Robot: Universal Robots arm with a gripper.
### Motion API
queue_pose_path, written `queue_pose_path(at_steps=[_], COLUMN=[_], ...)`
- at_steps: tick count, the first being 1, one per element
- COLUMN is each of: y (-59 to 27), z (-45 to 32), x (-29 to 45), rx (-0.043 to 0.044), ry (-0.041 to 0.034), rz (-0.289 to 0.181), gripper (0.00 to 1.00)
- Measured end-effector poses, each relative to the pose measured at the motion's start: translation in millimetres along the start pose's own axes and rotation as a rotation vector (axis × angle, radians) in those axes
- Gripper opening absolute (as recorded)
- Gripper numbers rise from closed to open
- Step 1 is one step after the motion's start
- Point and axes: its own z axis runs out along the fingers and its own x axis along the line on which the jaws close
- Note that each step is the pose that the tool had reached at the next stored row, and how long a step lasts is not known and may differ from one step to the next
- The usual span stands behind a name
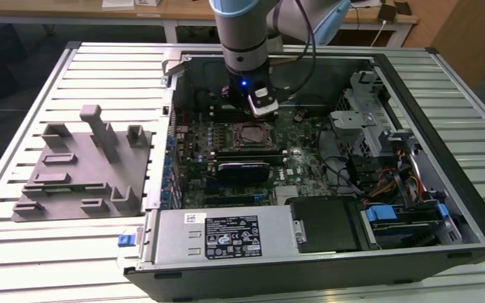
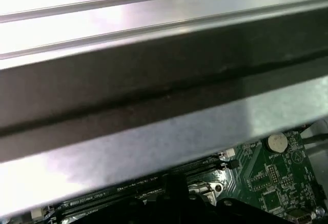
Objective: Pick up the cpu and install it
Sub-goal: 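Install the first cpu locking lever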
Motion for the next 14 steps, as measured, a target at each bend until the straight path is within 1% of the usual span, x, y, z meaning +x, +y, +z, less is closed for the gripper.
queue_pose_path(at_steps=[6, 10, 11, 14], y=[2.3, 4.0, 4.1, 4.1], z=[2.1, 3.1, 3.4, 4.3], x=[1.0, 1.7, 1.8, 1.9], rx=[0.0053, 0.0086, 0.0107, 0.0280], ry=[-0.0079, -0.0119, -0.0132, -0.0214], rz=[0.040, 0.060, 0.062, 0.067], gripper=[0.11, 0.11, 0.11, 0.11])
